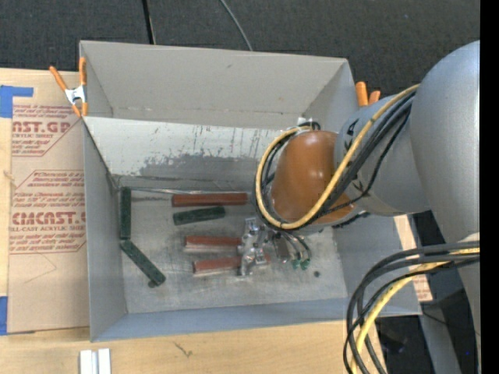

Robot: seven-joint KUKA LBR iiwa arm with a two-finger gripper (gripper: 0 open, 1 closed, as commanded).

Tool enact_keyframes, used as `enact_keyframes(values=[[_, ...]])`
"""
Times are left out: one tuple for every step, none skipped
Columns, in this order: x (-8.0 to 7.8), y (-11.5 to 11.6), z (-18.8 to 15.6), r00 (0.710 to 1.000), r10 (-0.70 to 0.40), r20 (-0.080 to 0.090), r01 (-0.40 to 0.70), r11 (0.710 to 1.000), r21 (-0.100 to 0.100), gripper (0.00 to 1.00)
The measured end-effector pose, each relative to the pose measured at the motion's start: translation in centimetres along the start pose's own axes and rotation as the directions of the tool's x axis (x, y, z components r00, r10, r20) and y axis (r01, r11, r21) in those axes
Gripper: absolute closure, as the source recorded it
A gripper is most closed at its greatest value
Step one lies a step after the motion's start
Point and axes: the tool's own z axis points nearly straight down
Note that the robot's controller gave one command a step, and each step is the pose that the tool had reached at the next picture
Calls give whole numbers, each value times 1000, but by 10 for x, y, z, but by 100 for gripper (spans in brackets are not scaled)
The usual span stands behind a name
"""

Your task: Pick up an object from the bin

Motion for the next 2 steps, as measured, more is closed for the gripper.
enact_keyframes(values=[[0, 0, 0, 1000, 0, 0, 0, 1000, 0, 100], [-14, -3, -188, 1000, -11, -29, 11, 1000, -1, 100]])
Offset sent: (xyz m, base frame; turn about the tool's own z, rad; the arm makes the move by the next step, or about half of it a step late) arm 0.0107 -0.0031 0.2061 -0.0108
